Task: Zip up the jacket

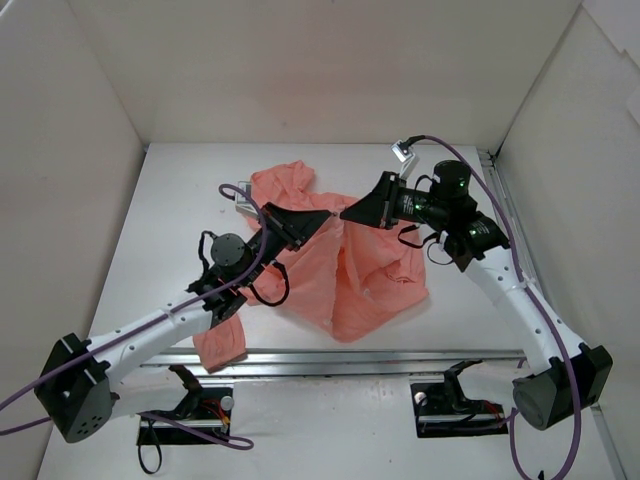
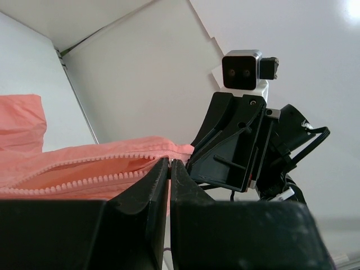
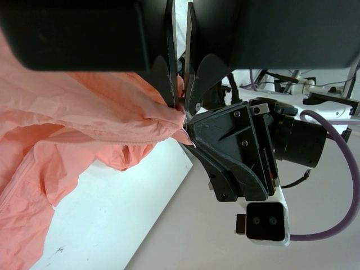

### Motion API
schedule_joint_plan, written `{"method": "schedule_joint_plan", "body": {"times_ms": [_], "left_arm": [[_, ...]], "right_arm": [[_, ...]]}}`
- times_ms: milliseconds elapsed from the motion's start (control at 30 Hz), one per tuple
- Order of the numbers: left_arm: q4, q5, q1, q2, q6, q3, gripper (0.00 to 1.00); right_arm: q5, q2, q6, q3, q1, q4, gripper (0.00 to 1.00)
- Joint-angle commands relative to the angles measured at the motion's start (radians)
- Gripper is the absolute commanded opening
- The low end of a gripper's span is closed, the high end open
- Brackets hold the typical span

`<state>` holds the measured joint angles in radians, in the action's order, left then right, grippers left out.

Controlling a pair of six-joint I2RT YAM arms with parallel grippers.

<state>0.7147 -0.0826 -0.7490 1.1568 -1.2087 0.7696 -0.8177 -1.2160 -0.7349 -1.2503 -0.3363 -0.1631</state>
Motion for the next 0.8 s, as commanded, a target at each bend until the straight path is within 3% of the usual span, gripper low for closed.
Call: {"method": "schedule_joint_plan", "body": {"times_ms": [0, 500, 767], "left_arm": [[0.092, 0.021, 0.014, -0.022, 0.055, -0.016, 0.00], [0.123, 0.006, 0.077, -0.025, 0.060, -0.073, 0.00], [0.014, -0.019, 0.131, -0.068, 0.124, -0.061, 0.00]], "right_arm": [[-0.083, 0.052, -0.037, -0.029, 0.000, 0.085, 0.00], [-0.097, 0.070, -0.040, -0.044, 0.020, 0.082, 0.00], [-0.066, 0.062, 0.002, -0.021, 0.040, 0.070, 0.00]]}}
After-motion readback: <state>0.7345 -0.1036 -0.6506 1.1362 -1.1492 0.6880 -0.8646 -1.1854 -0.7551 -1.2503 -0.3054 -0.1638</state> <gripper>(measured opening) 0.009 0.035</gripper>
